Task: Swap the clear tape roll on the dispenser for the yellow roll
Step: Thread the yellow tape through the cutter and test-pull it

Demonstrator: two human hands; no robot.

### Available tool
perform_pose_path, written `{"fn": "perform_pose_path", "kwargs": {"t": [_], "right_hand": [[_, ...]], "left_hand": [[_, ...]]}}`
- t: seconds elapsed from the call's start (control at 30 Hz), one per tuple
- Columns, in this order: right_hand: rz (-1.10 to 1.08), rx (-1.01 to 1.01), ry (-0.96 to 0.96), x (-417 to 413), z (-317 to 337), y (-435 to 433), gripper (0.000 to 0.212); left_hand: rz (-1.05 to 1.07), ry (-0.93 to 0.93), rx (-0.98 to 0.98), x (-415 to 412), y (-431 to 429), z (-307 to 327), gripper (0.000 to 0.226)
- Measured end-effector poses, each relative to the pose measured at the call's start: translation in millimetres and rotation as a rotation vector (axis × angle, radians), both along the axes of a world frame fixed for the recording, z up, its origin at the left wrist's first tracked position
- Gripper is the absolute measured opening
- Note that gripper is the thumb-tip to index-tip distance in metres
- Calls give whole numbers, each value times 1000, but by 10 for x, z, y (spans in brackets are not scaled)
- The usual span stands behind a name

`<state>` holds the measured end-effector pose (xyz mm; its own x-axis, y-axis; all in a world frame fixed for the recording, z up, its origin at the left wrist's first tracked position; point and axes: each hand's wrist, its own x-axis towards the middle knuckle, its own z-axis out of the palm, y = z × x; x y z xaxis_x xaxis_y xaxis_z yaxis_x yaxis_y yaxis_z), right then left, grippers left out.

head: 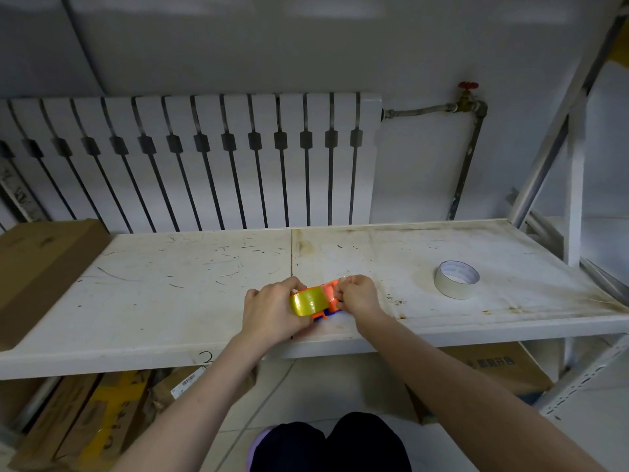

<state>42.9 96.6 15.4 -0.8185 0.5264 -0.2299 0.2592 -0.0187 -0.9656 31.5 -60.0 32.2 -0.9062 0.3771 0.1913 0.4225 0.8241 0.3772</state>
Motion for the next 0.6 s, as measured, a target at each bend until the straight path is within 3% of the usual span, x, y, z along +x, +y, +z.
{"fn": "perform_pose_path", "kwargs": {"t": [0.07, 0.2, 0.33, 0.43, 0.6], "right_hand": [[17, -9, 21, -25, 5, -7, 22], [124, 17, 125, -2, 78, -18, 15], [96, 312, 192, 107, 80, -3, 20], [84, 463, 316, 205, 165, -49, 12], [348, 859, 662, 331, 443, -157, 4]], "left_hand": [[3, 11, 22, -16, -30, -18, 43], [19, 43, -52, -27, -17, -45, 65], [33, 14, -3, 1, 11, -33, 56], [24, 1, -6, 6, 26, -7, 53], [34, -54, 25, -28, 67, 72, 44]]}}
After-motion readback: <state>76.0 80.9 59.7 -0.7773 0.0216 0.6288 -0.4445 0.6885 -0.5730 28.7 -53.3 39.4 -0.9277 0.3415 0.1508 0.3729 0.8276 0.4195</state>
